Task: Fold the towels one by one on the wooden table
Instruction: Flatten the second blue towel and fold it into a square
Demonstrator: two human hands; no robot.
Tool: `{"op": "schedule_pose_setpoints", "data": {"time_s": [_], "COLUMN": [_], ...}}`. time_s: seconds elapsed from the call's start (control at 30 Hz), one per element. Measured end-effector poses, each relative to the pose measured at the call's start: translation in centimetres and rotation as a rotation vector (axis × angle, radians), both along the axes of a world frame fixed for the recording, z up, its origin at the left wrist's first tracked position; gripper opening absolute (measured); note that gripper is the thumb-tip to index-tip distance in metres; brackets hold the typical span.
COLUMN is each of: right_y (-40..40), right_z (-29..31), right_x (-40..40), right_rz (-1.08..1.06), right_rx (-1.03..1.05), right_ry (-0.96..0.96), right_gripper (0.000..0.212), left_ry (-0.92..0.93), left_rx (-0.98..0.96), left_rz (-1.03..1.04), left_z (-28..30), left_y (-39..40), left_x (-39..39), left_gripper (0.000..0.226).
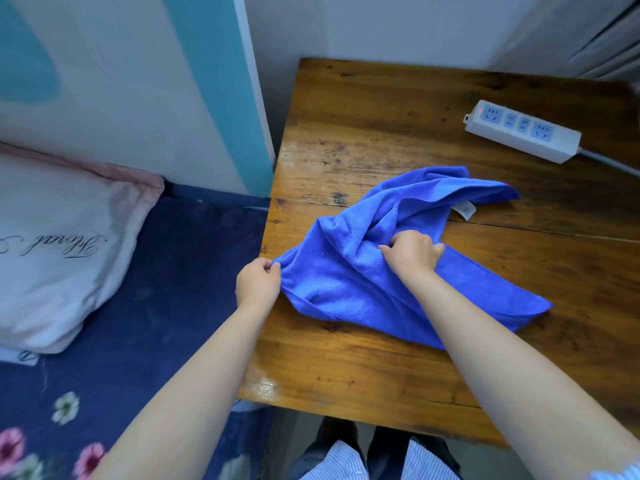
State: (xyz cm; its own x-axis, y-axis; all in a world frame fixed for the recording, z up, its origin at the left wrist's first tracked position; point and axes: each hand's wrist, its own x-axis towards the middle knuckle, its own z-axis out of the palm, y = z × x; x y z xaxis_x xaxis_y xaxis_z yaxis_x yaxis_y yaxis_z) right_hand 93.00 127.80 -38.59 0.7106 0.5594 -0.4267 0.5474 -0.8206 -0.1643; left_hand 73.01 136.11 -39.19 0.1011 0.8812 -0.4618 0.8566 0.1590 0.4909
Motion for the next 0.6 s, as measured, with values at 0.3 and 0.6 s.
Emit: {"op": "schedule_pose_setpoints", "data": {"time_s": [0.3,0.6], "right_y": [-2.3,-8.0], "right_z": [4.2,7.8], "right_x": [3.1,8.3], "right_rz": [-0.25,-0.284], "right_rx": [0.306,-0.074], "right_ry": [0.141,0.201], "right_gripper": [0.035,0.033], "left_ry": [-0.126,-0.015], "left_rx": [0.055,-0.1], "left_rz": [0.059,0.011], "left_z": [0.8,0.6], "left_y": [0.4,0.2], "left_x": [0.5,2.7], "left_gripper": [0.025,0.033]}}
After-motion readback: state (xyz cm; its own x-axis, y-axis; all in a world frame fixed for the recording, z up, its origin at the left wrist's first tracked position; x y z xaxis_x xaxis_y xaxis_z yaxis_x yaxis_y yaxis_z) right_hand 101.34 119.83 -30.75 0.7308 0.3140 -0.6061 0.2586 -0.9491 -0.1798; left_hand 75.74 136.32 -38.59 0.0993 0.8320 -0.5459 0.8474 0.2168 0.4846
